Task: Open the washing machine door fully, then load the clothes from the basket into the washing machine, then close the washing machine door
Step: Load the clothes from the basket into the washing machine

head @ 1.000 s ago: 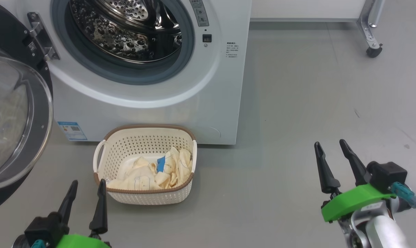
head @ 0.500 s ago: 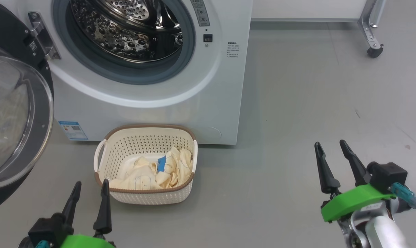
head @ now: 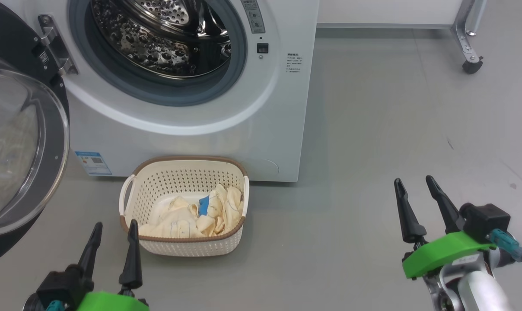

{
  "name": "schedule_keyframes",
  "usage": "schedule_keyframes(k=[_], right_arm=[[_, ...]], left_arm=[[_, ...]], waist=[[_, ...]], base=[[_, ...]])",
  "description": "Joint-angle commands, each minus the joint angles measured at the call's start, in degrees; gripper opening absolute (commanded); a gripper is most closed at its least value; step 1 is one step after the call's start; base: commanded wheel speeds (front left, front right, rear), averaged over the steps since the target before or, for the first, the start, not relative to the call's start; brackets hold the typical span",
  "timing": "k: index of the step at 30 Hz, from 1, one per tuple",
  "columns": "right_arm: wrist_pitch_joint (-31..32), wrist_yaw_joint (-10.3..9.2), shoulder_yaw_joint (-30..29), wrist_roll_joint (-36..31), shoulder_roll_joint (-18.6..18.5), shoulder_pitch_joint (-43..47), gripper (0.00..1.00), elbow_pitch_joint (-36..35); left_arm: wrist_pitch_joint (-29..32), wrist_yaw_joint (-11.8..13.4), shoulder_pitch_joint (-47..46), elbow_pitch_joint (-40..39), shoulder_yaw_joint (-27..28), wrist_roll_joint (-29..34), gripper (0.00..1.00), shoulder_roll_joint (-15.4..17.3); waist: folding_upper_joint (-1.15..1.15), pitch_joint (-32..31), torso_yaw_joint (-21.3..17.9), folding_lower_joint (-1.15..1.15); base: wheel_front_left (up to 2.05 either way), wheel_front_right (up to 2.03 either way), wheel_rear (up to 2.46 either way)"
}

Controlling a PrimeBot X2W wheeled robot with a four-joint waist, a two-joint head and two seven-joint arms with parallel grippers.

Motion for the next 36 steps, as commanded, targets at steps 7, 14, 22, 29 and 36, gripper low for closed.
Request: schedule_keyframes(k=[7, 14, 22, 29, 36], right_arm=[[0.0, -0.16, 0.8, -0.5, -0.4, -1.0, 1.0, -2.1], [0.1, -0.16, 0.9, -0.5, -0.5, -0.9, 1.0, -2.2], [0.3, -0.16, 1.2, -0.5, -0.6, -0.9, 1.0, -2.3], [0.3, -0.16, 1.0, -0.6, -0.6, -0.8, 1.0, -2.3], [0.3, -0.16, 1.1, -0.6, -0.5, -0.7, 1.0, -2.0]], left_arm=[[-0.8, -0.2, -1.7, -1.6, 2.1, 0.4, 1.0, 0.2], [-0.8, -0.3, -1.7, -1.3, 2.0, -0.2, 1.0, 0.2], [-0.8, -0.4, -1.6, -0.7, 1.1, -2.8, 1.0, 0.4], [-0.8, -0.4, -1.8, -1.0, 1.0, -3.5, 1.0, 1.1], [-0.8, -0.2, -2.0, -1.5, 1.7, -3.0, 1.0, 0.9]], waist=[[0.0, -0.1, 0.3, 0.0], [0.0, 0.0, 0.5, 0.0], [0.0, 0.3, 0.6, 0.0], [0.0, 0.5, 0.9, 0.0], [0.0, 0.4, 1.4, 0.0]], base=[[0.0, 0.0, 0.0], [0.0, 0.0, 0.0], [0.13, -0.13, 0.0], [1.01, -1.01, 0.0], [1.8, -1.8, 0.0]])
